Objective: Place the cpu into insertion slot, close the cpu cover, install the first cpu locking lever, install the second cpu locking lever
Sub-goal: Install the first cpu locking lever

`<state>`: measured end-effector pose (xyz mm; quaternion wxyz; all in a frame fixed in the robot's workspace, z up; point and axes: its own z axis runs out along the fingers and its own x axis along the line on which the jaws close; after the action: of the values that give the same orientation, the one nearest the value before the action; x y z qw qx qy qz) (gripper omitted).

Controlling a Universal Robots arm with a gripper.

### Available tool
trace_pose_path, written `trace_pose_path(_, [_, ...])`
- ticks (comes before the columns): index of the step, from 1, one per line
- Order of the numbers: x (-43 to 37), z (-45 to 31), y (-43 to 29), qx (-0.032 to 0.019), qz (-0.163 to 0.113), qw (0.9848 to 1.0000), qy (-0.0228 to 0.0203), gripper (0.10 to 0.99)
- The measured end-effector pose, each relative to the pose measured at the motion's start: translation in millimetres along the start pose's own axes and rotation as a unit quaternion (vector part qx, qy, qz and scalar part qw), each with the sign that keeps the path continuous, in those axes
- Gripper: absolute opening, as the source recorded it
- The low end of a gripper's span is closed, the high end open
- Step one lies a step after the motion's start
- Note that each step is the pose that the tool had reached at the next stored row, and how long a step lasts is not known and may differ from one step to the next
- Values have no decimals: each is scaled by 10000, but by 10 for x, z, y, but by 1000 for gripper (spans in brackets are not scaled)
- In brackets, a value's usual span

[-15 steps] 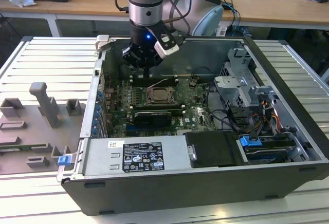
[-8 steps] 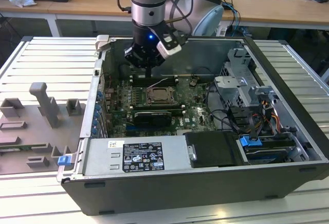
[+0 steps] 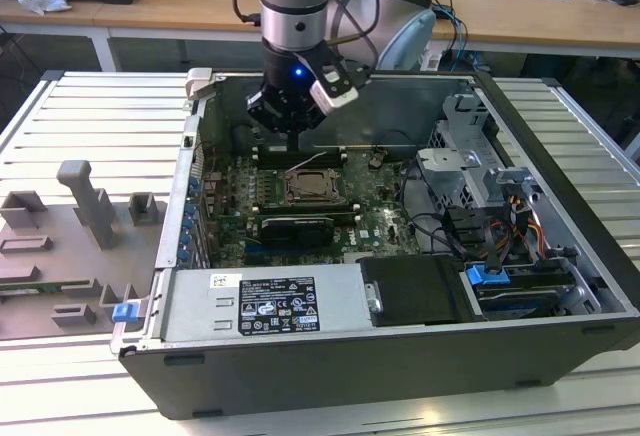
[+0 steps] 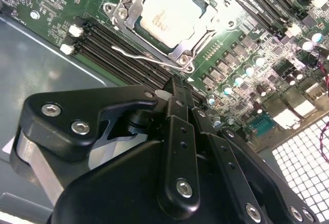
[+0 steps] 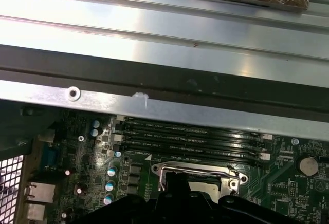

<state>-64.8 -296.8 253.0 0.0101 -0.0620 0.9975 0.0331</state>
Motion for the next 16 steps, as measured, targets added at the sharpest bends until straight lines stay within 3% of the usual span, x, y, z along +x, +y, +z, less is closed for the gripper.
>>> trace_pose_path(16, [-116,8,-15,0,9,10000,-1,106])
